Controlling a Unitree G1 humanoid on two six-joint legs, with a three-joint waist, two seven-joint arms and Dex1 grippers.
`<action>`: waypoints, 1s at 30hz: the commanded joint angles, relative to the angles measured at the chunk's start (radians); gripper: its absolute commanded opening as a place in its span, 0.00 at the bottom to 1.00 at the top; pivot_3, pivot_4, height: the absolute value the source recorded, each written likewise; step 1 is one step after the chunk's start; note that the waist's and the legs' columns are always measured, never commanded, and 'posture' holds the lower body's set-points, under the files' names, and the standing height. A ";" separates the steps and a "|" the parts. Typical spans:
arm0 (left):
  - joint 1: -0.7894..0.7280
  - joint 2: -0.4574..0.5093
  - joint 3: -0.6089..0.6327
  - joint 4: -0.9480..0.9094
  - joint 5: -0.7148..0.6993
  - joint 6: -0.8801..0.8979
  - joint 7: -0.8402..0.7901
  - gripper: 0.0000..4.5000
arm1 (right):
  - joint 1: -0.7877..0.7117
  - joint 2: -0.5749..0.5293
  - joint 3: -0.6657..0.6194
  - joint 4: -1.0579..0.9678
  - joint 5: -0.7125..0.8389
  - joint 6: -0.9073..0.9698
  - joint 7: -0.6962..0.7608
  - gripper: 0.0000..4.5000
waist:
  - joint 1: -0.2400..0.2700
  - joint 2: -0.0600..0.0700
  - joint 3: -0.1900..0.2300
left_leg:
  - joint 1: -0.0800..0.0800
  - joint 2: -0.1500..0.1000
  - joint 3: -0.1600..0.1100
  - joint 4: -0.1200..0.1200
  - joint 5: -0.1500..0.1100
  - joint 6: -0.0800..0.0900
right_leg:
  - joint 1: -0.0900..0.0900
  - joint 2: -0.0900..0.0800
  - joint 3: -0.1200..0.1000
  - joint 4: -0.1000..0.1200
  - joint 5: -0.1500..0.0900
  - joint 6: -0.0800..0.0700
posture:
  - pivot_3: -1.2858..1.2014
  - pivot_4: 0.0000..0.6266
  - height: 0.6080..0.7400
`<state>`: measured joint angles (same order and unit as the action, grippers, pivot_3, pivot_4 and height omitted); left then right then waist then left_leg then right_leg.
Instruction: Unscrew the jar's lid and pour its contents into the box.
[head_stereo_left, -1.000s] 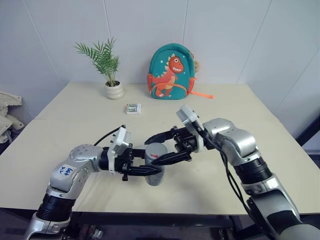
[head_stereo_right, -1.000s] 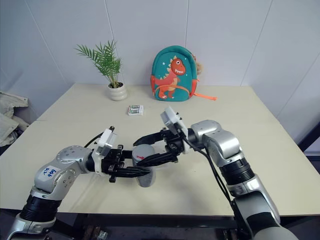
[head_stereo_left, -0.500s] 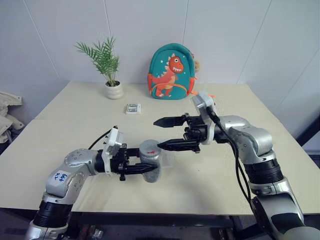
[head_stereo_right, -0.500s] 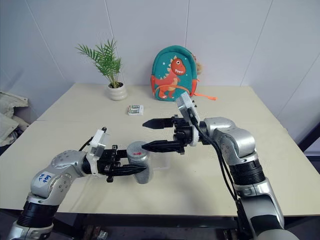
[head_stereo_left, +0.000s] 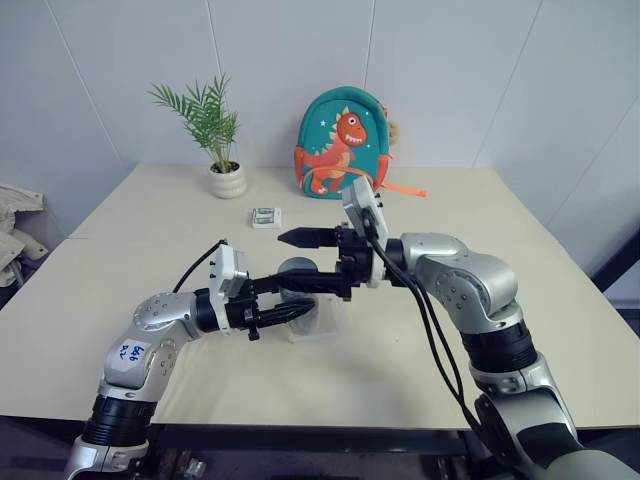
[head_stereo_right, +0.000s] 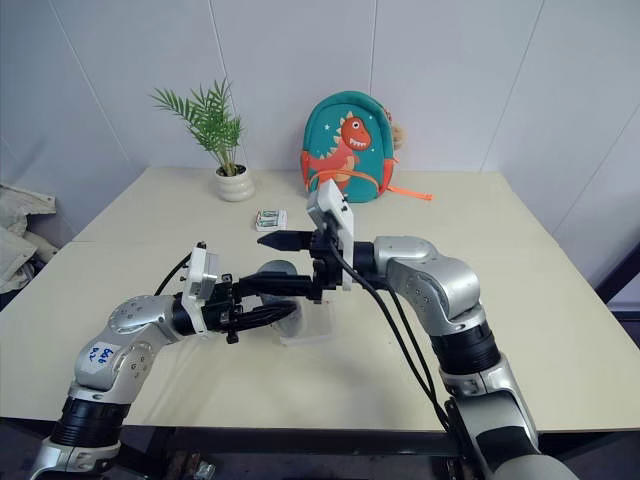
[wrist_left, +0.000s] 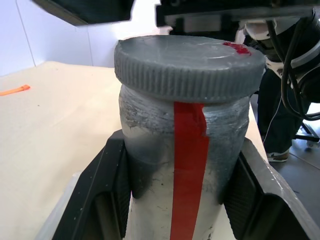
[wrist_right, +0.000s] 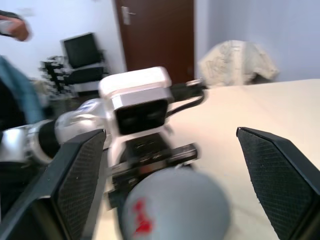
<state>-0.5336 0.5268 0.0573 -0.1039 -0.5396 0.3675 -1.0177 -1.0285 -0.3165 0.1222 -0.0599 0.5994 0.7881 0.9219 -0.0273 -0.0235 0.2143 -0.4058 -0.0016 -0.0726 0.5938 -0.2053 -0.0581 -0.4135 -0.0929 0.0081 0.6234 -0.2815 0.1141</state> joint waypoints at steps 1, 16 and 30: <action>-0.013 -0.001 0.003 -0.022 -0.004 -0.014 0.005 0.46 | -0.010 -0.006 0.018 -0.025 -0.032 -0.018 -0.014 0.98 | 0.000 0.000 0.000 | 0.000 0.000 0.000 0.000 0.000 0.000 | 0.000 0.000 0.000 0.000 0.000 0.000 | 0.52 0.24 1.00; -0.017 -0.016 0.006 -0.015 -0.011 -0.012 0.025 0.46 | 0.031 -0.018 0.072 -0.091 -0.070 -0.011 -0.032 0.98 | -0.001 0.000 0.000 | 0.000 0.000 0.000 0.000 0.000 0.000 | 0.000 0.000 0.000 0.000 0.000 0.000 | 0.52 0.24 1.00; -0.008 -0.021 0.014 -0.028 -0.033 -0.006 0.014 0.46 | 0.037 -0.063 -0.018 0.013 -0.038 0.007 -0.024 0.98 | -0.001 0.000 0.000 | 0.000 0.000 0.000 0.000 0.000 0.000 | 0.000 0.000 0.000 0.000 0.000 0.000 | 0.52 0.24 1.00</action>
<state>-0.5387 0.5062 0.0504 -0.1014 -0.5417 0.3702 -0.9911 -0.9948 -0.3506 0.1702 -0.0550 0.5537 0.7927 0.9037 -0.0288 -0.0235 0.2143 -0.4059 -0.0016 -0.0726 0.5937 -0.2055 -0.0578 -0.4135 -0.0926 0.0081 0.6235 -0.2815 0.1142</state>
